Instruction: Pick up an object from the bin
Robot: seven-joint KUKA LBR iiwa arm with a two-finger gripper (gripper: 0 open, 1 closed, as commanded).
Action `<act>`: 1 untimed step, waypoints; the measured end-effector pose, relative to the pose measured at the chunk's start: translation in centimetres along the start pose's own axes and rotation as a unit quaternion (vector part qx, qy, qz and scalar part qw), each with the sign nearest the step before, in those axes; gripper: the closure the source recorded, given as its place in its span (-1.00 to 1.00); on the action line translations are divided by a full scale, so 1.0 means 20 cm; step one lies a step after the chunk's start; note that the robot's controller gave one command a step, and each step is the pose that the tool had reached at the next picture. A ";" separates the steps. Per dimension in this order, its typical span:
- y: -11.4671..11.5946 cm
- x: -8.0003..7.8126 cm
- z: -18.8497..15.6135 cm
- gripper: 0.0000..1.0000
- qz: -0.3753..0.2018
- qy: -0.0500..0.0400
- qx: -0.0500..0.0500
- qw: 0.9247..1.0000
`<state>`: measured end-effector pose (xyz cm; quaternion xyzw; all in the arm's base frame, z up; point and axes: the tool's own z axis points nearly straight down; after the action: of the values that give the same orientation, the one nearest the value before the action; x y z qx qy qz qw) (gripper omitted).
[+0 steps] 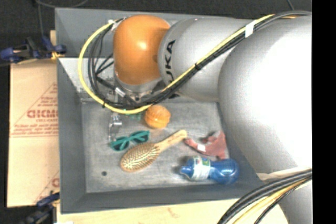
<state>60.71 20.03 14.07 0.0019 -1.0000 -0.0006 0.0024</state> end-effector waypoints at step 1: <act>0.00 -0.01 -0.02 -1.00 0.001 -0.004 -0.001 1.000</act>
Offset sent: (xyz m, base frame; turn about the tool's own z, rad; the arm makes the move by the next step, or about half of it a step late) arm -0.0493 -0.0715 -0.0417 -0.1677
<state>60.93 19.99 14.51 0.0004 -1.0000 -0.0014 -0.0015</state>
